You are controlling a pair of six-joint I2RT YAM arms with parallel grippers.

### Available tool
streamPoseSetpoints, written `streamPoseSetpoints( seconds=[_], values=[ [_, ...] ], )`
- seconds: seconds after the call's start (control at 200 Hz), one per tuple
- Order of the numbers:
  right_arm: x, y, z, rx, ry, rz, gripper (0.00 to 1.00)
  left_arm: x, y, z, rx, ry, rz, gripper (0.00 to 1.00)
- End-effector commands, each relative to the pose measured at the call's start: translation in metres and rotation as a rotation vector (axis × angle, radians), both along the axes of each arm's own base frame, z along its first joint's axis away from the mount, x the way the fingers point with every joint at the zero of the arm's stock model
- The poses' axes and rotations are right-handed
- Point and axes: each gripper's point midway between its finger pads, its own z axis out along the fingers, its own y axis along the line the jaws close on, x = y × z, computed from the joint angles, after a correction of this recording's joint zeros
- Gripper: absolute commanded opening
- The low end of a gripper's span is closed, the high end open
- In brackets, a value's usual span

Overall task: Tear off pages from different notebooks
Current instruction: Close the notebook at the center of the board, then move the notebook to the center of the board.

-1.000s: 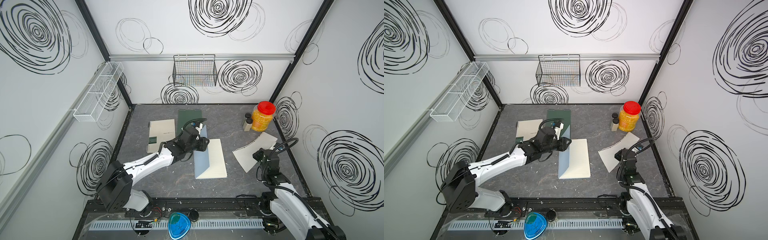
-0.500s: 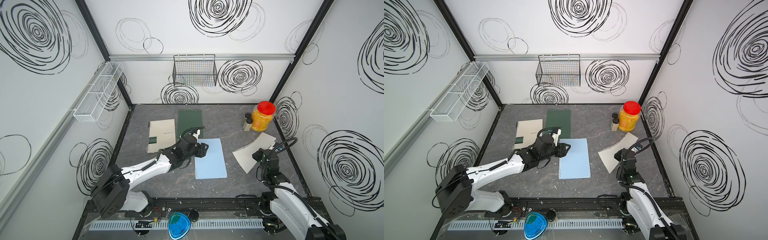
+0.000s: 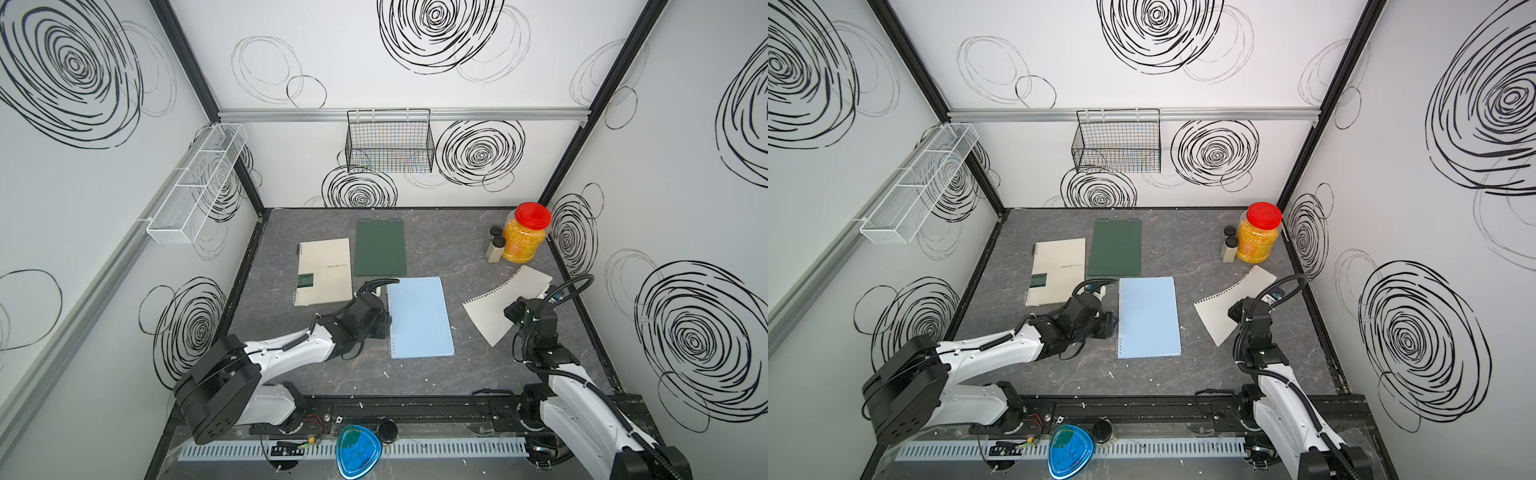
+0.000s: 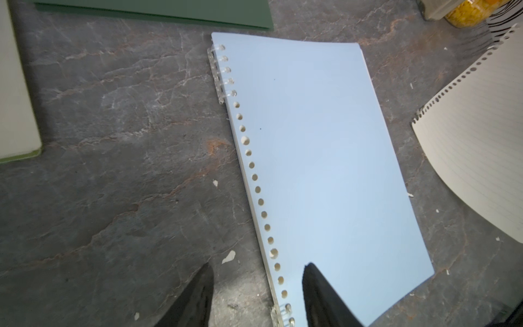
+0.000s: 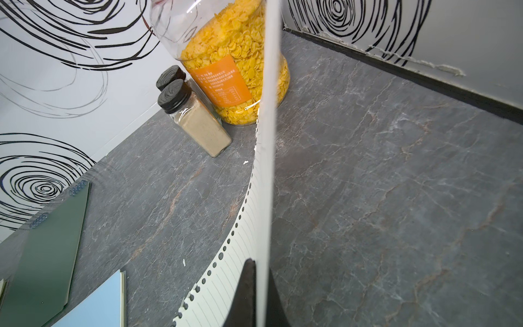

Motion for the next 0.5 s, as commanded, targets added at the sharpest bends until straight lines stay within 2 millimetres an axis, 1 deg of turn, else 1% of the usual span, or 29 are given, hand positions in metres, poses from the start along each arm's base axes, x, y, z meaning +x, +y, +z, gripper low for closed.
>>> streamPoseSetpoints(
  seconds=[0.0, 0.12, 0.24, 0.34, 0.495],
  values=[
    [0.006, 0.0, 0.013, -0.005, -0.036, 0.006, 0.0, 0.0, 0.001, -0.013, -0.004, 0.029, 0.034, 0.53],
    [0.005, 0.002, 0.013, -0.004, -0.041, 0.013, 0.0, -0.008, -0.006, -0.021, 0.003, 0.047, 0.02, 0.52],
    [0.004, 0.003, 0.012, -0.006, -0.043, 0.022, 0.0, -0.015, -0.011, -0.025, 0.009, 0.045, 0.022, 0.54],
    [0.004, 0.005, 0.012, -0.005, -0.04, 0.033, 0.0, -0.018, -0.016, -0.026, -0.012, 0.043, 0.021, 0.56],
    [0.004, 0.006, 0.012, -0.003, -0.041, 0.04, 0.0, -0.02, -0.024, -0.039, 0.001, 0.063, 0.011, 0.54]
  ],
)
